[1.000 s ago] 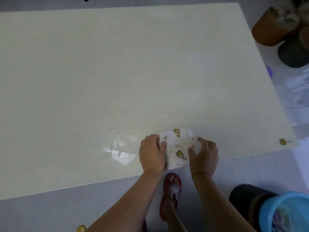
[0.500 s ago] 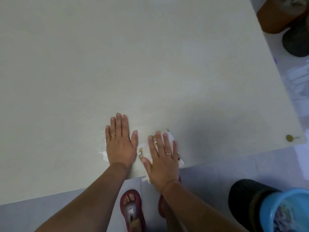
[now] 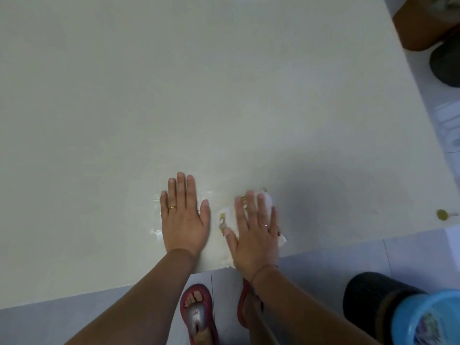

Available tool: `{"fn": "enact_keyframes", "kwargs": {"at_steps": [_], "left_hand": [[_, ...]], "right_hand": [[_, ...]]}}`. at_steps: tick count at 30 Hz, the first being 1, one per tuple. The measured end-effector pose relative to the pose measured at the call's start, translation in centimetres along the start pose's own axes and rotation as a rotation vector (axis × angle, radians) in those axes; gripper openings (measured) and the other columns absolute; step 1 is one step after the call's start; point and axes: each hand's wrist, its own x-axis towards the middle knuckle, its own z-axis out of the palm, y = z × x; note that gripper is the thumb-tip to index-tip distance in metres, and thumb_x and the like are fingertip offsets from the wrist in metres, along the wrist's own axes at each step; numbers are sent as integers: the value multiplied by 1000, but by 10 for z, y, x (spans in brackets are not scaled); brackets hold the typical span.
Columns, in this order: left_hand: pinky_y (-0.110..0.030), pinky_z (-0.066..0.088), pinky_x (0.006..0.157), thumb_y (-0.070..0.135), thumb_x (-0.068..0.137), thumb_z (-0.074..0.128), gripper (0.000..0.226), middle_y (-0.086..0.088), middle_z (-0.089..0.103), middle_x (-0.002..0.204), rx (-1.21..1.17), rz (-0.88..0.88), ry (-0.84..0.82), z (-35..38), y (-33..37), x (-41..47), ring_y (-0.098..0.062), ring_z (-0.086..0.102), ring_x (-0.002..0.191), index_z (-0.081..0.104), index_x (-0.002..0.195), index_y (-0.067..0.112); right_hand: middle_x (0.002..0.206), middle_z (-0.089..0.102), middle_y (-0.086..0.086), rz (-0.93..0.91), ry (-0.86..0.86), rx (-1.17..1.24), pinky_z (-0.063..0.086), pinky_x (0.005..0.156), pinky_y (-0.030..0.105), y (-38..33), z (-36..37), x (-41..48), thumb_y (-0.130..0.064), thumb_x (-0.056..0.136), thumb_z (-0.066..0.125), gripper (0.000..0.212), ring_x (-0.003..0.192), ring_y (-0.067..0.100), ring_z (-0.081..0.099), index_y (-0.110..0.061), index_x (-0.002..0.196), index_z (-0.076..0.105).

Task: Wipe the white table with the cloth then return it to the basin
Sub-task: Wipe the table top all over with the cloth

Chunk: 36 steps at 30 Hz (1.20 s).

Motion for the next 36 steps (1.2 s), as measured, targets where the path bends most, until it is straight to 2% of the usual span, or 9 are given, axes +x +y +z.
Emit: {"fn": "enact_keyframes", "kwargs": {"at_steps": [4, 8, 10, 12, 17, 20, 28, 34, 36], "left_hand": [[-34, -11, 119, 43, 97, 17, 64, -4, 1, 160, -10, -1, -8, -1, 0, 1, -18, -5, 148, 5, 152, 14], [-34, -10, 119, 43, 97, 17, 63, -4, 0, 160, -24, -1, -3, -1, 0, 1, -18, -5, 148, 6, 152, 14], [-35, -8, 120, 42, 97, 19, 63, -4, 2, 160, -24, -3, 2, -1, 0, 0, -19, -2, 148, 8, 152, 13], [-36, -5, 120, 41, 97, 20, 63, -6, 4, 160, -14, -4, -4, -1, 1, 0, -21, 1, 148, 11, 152, 12], [-39, -1, 120, 42, 97, 18, 63, -8, 9, 160, 10, -5, -27, -3, 0, 0, -23, 4, 149, 12, 152, 12], [-40, 0, 120, 42, 97, 18, 63, -7, 9, 161, 3, -11, -28, -3, 0, 0, -23, 4, 149, 12, 152, 12], [-40, 3, 120, 39, 95, 25, 63, -8, 15, 160, 0, -17, -22, -4, 2, 1, -23, 8, 148, 19, 151, 10], [-42, 6, 119, 38, 95, 26, 63, -11, 20, 158, -12, -8, -25, -5, 2, 2, -25, 13, 147, 24, 150, 7], [-43, 7, 119, 37, 94, 27, 63, -12, 21, 158, -31, -8, -35, -8, 3, 1, -26, 14, 146, 26, 149, 6]], "right_hand": [[155, 23, 7, -404, 11, -51, 29, 110, 53, 52, -10, 26, -57, 90, 32, 68, 144, 29, 18, -19, 146, 31], [159, 10, 9, 33, 18, 3, 8, 118, 48, 96, -28, 75, -56, 91, 19, 71, 147, 28, 5, -18, 150, 16], [160, 3, 11, 309, 62, 88, 2, 118, 48, 79, -28, 83, -52, 93, 19, 69, 147, 28, -2, -17, 151, 7], [159, -1, 12, 374, 63, 127, 0, 118, 50, 41, -23, 79, -53, 93, 19, 70, 146, 31, -6, -16, 150, 3], [159, 9, 8, -326, 12, -27, 11, 117, 53, 18, -12, 61, -57, 91, 27, 71, 146, 29, 5, -20, 151, 14], [158, 14, 5, -502, 16, -100, 19, 115, 51, 57, -19, 87, -52, 91, 32, 67, 146, 26, 10, -23, 150, 20], [160, 4, 8, 308, 82, 110, -3, 116, 48, 25, -28, 138, -43, 94, 30, 64, 146, 29, 1, -21, 151, 9], [157, 22, 6, -456, 23, -77, 17, 115, 52, 9, -34, 138, -44, 92, 25, 60, 145, 28, 17, -23, 148, 25], [158, 15, 5, -542, 0, -148, 13, 117, 48, 42, -40, 161, -43, 91, 22, 61, 146, 26, 12, -24, 149, 19]]}}
